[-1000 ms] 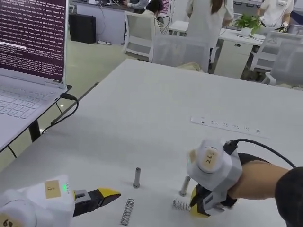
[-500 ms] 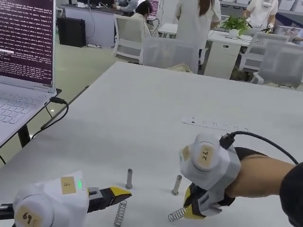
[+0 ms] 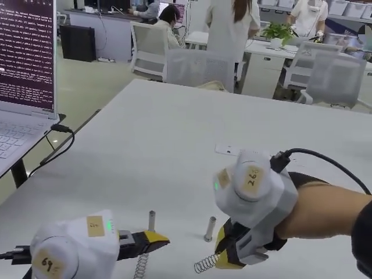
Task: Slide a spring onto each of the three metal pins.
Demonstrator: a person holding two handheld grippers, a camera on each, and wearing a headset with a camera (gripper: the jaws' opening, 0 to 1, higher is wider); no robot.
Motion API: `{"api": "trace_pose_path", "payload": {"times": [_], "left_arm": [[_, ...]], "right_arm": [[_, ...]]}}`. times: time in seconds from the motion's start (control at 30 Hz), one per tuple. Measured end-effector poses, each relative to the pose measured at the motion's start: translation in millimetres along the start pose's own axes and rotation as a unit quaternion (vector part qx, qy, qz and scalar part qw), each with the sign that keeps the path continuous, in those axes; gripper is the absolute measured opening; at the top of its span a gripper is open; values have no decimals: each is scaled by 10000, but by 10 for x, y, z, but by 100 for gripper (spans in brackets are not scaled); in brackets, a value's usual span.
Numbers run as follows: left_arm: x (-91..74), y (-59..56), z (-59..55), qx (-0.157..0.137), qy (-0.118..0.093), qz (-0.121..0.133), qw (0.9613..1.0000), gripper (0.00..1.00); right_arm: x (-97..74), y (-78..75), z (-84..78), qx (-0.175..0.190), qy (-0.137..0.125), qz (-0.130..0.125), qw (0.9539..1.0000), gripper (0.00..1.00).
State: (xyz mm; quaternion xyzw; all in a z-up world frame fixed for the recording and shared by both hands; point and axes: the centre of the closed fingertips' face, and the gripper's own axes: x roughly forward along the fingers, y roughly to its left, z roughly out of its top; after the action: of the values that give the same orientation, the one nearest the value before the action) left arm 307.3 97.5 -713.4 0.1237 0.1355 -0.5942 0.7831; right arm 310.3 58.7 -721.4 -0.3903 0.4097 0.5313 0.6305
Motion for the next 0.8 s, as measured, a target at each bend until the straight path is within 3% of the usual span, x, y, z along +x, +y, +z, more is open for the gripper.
{"api": "trace_pose_path", "payload": {"times": [0.37,0.8], "left_arm": [[49,-66,93,148,-46,-167,9997,37],[82,-145,119,405,-41,-334,9986,16]], "right_arm": [[-165,155,278,-240,-223,47,9995,8],[-219,226,333,-371,-168,56,9992,8]]}}
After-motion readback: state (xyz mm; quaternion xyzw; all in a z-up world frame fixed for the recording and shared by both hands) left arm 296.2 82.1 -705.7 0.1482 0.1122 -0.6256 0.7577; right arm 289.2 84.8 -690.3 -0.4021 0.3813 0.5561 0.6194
